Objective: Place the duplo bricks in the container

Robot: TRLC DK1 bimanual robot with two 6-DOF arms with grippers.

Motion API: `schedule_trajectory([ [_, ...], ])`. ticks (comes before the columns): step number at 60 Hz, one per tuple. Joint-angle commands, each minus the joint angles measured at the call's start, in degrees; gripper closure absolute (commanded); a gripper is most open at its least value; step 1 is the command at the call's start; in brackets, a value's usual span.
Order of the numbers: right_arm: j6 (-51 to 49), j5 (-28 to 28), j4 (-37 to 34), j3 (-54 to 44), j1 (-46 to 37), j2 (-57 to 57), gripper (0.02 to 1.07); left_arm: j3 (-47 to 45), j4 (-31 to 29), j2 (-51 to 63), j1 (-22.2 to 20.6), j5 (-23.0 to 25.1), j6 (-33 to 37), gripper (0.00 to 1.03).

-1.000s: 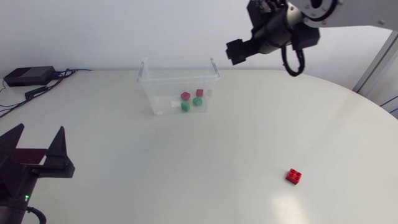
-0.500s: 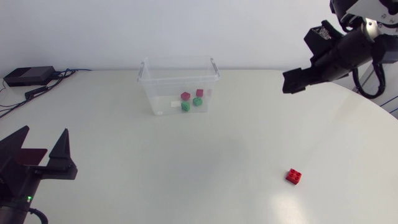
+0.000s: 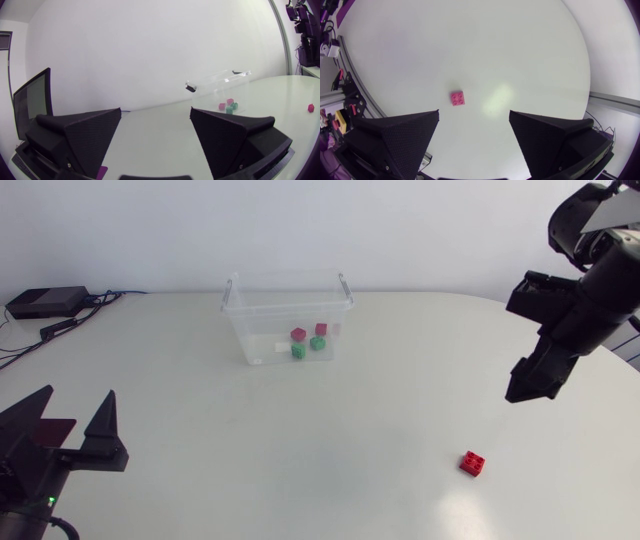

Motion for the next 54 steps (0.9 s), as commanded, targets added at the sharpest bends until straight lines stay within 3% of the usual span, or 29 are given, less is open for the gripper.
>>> schedule_trajectory([
  [1,-4.5,1.0,-1.0,-5.7,0.6,-0.3,0.06,-0.3,-0.1,-0.8,-0.5,-0.6,-0.5,0.07],
  [20,-3.1,1.8,17.3,-25.5,4.6,1.4,0.06,-0.4,-0.3,-0.8,-0.9,-0.7,-0.5,0.07],
  [38,-6.5,-1.5,26.2,-27.3,1.4,8.0,0.06,-0.6,-0.3,-0.8,-1.3,-1.1,-0.6,0.07],
  [54,-9.0,-2.8,28.4,-28.7,-1.8,11.3,0.07,-0.9,-0.3,-0.8,-1.5,-1.2,-0.7,0.07],
])
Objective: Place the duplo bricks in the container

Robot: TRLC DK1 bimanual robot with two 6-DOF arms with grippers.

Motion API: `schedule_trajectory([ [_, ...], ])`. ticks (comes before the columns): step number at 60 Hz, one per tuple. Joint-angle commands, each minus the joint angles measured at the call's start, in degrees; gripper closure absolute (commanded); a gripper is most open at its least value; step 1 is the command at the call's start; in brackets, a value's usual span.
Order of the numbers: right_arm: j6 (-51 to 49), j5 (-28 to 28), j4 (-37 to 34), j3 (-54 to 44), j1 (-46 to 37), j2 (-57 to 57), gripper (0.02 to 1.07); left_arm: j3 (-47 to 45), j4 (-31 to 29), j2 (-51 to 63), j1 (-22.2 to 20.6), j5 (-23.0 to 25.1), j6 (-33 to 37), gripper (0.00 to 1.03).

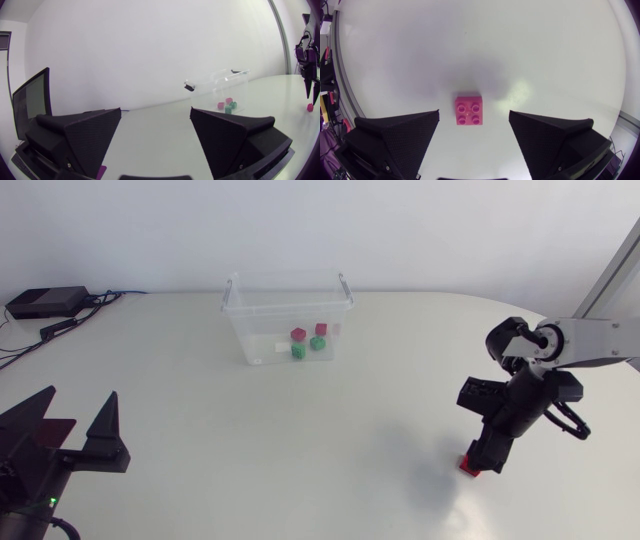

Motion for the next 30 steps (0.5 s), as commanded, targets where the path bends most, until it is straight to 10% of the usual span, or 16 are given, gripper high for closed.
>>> schedule_trajectory([
  [1,-2.2,-0.5,0.8,-2.6,-0.5,1.1,0.08,-1.0,0.1,-0.8,-0.9,-0.7,-0.7,0.07],
  [14,-2.7,-0.6,3.8,-5.7,-0.5,1.7,0.24,-1.1,0.2,-0.8,-1.1,-0.9,-0.8,0.07],
  [30,-3.4,-1.4,7.4,-7.2,-0.9,1.7,0.84,-1.1,0.1,-0.8,-1.6,-1.4,-0.8,0.07],
])
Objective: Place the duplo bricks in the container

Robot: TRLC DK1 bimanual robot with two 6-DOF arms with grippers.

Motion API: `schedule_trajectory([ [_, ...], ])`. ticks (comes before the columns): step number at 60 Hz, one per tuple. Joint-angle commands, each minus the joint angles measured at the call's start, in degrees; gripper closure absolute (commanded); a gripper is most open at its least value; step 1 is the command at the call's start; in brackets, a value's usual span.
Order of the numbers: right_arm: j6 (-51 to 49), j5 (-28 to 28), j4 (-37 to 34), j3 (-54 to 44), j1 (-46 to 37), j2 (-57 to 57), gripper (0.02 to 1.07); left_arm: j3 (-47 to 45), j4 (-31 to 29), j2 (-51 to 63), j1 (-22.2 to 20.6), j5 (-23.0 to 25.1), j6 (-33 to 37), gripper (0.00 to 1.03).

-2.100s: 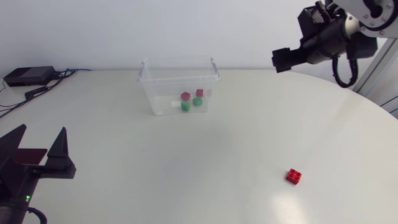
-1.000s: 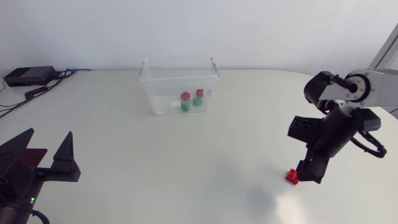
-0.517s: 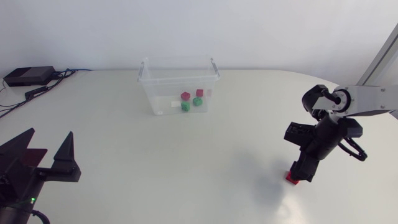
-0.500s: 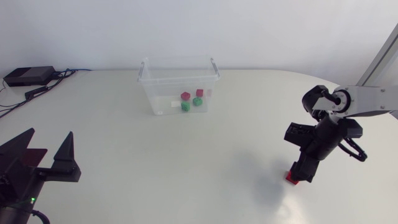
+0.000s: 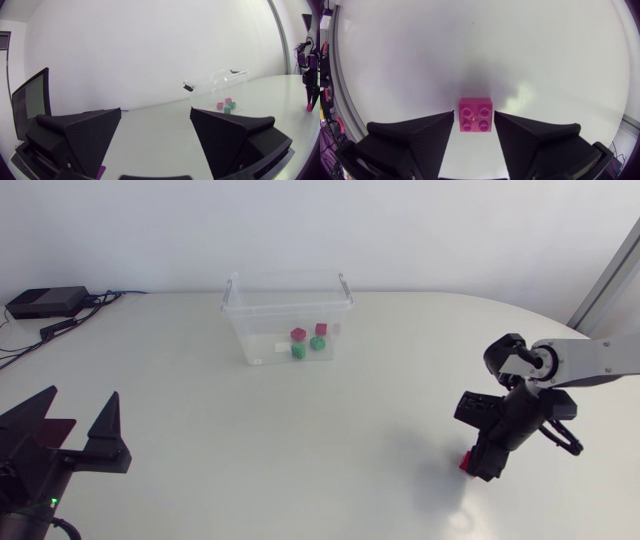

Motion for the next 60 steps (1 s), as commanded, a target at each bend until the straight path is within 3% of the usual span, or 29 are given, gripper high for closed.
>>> schedule_trajectory([
  [1,-1.9,-0.6,1.2,-2.3,-0.5,0.6,0.85,-1.1,0.0,-0.8,-0.7,-0.7,-0.7,0.07],
  [16,-2.0,-0.1,1.0,-3.2,-0.5,-3.5,0.87,-1.1,0.0,-0.8,-1.5,-1.6,-0.7,0.07],
  [40,6.0,-3.9,-10.2,8.1,6.1,-20.3,0.87,-1.2,-0.4,-0.8,-1.5,-1.7,-0.8,0.07],
  [50,12.0,-7.2,-8.8,12.9,9.0,-21.4,0.87,-1.2,-0.8,-0.8,-1.1,-1.8,-0.8,0.06],
  [60,17.6,-9.0,-2.0,15.6,10.6,-21.6,0.87,-1.2,-1.6,-0.9,-0.9,-1.8,-3.0,0.05],
])
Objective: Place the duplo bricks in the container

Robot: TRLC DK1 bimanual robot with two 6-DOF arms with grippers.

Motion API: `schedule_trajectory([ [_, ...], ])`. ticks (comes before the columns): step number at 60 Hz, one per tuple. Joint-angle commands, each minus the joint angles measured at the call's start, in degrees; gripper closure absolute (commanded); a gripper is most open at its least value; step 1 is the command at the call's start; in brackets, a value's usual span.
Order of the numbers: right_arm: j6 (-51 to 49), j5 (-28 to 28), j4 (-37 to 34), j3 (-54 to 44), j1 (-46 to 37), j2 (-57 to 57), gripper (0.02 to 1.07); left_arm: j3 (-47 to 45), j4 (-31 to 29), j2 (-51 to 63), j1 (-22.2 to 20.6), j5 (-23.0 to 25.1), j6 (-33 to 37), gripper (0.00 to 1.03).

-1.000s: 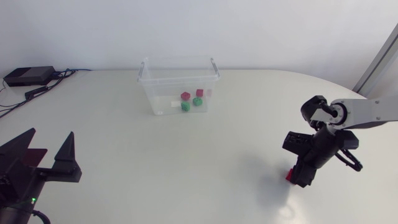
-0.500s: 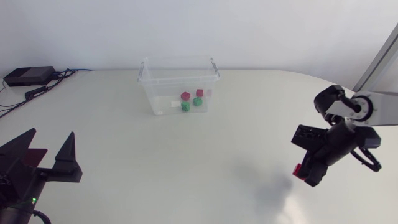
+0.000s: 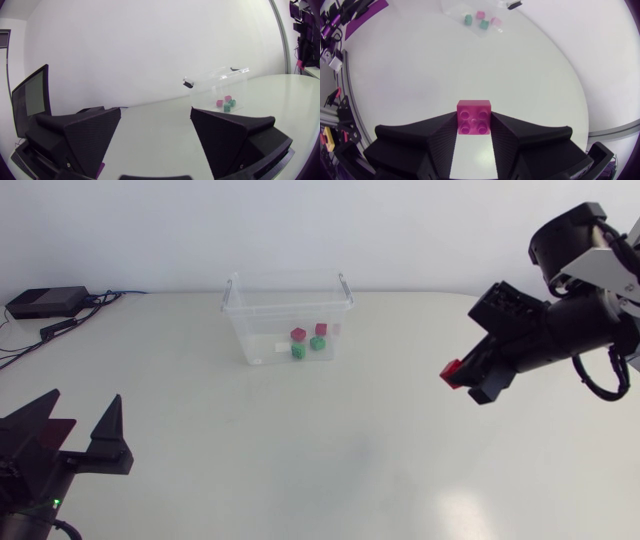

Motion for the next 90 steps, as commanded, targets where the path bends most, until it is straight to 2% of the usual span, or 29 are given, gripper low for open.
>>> schedule_trajectory([
  [1,4.5,-0.6,3.8,1.5,1.4,-0.4,0.87,-1.2,-0.2,-0.8,0.3,-0.3,-2.3,0.05],
  [9,10.1,1.2,12.6,0.4,4.2,-0.4,0.87,-1.2,-0.3,-0.8,0.6,-0.3,-3.7,0.05],
  [20,16.7,6.1,24.0,0.2,8.2,2.2,0.87,-1.2,-0.3,-0.8,3.5,-0.3,-6.3,0.06],
  [27,18.6,9.6,30.3,1.2,11.5,5.4,0.87,-1.2,-0.3,-0.8,4.8,-0.3,-11.1,0.06],
  [36,19.9,12.5,36.4,4.0,14.3,10.2,0.87,-1.2,-0.3,-0.8,4.9,-0.3,-11.9,0.06],
  [54,22.8,14.9,49.4,11.7,17.4,22.1,0.87,-1.2,-0.3,-0.8,4.7,0.1,-13.2,0.09],
  [70,22.8,16.4,54.5,22.0,19.5,34.5,0.87,-1.2,-0.3,-0.8,5.0,0.2,-12.6,0.09],
  [90,25.0,18.3,56.6,31.9,19.1,45.3,0.86,-1.2,-0.3,-0.8,4.8,0.3,-12.9,0.09],
])
